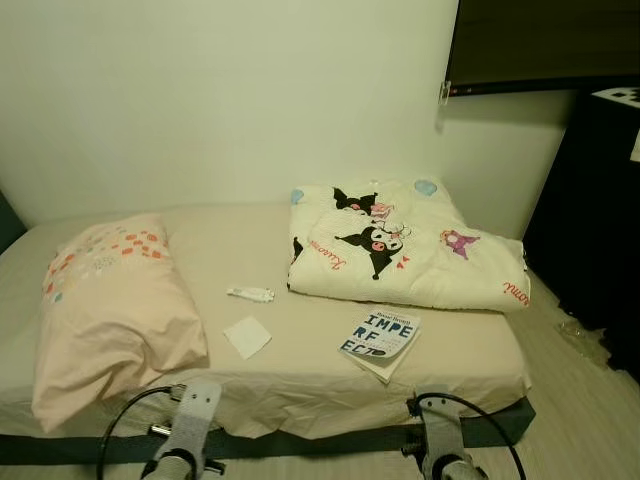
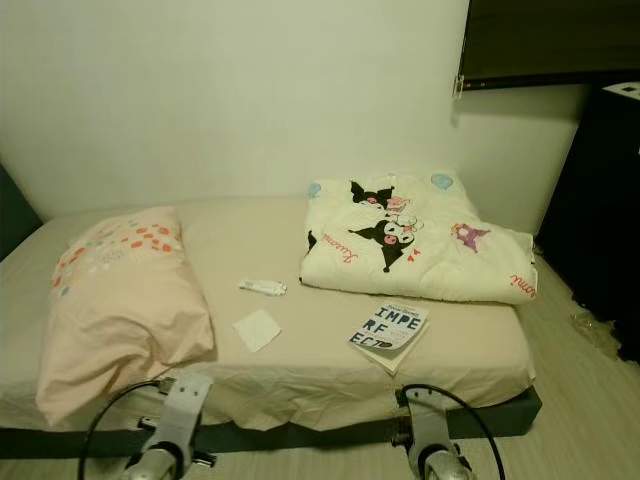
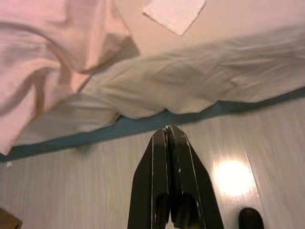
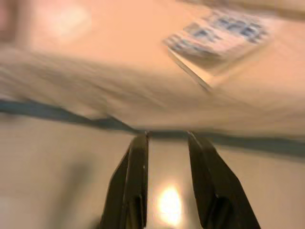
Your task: Clean up the room
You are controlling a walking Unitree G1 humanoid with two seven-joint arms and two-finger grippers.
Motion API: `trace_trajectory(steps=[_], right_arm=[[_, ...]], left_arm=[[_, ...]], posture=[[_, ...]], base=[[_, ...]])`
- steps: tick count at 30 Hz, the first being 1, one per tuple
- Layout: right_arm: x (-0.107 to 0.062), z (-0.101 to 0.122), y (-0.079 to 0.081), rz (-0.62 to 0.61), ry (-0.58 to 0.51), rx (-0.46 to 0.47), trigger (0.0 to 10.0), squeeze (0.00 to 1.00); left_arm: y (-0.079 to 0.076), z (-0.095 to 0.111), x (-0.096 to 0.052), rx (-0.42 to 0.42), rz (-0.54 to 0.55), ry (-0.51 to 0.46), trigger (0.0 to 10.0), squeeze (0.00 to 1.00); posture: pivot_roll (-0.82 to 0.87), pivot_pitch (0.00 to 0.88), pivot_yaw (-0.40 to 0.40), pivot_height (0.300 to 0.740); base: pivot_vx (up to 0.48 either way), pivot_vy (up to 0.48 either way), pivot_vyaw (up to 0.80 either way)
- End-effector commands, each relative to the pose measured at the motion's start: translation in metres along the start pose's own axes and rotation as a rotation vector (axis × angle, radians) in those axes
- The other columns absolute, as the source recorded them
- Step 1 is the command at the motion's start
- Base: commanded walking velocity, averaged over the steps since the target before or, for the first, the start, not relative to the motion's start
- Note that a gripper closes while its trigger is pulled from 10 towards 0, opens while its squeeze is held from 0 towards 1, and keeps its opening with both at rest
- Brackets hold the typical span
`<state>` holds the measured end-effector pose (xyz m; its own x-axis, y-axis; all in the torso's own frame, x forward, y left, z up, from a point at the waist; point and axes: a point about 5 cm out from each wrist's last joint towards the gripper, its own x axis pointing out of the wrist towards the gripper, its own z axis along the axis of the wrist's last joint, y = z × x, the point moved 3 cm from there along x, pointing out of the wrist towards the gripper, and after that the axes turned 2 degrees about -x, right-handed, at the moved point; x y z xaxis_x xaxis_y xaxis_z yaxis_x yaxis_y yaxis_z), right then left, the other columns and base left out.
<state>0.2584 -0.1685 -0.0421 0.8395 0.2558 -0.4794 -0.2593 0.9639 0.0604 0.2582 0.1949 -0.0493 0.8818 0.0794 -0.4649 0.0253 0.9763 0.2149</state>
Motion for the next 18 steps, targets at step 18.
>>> trace_trajectory(steps=[18], right_arm=[[0.018,0.168,0.008,-0.008,-0.4,-0.044,10.0,0.0]], left_arm=[[0.032,0.094,0.007,-0.219,0.027,-0.281,10.0,0.0]], posture=[[-0.01,0.006,0.012,0.74]], base=[[0.0,0.0,0.0]])
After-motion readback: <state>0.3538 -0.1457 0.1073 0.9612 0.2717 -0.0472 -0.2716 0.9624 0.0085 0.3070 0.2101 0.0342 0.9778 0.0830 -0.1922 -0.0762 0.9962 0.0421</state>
